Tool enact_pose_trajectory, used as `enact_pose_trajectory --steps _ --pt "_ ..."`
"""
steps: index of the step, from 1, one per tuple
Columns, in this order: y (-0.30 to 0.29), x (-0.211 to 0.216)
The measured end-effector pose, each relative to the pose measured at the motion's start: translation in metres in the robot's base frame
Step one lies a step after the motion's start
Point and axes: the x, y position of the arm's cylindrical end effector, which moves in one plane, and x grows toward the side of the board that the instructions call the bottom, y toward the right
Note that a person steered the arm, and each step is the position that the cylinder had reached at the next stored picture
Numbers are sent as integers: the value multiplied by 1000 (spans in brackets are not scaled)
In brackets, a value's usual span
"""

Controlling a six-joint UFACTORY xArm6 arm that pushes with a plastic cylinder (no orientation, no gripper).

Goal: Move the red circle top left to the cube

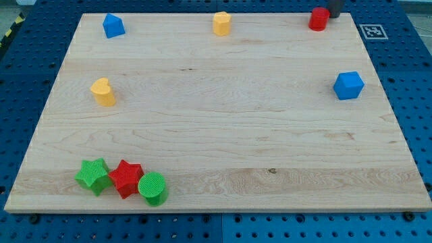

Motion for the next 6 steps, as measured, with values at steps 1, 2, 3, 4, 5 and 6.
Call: enact_pose_trajectory --steps 1,2,3,4,5,6 --pt "-18 18" --pt "-18 37" --pt "-18 38" --pt "-18 61" --pt "-18 74" --pt "-18 63"
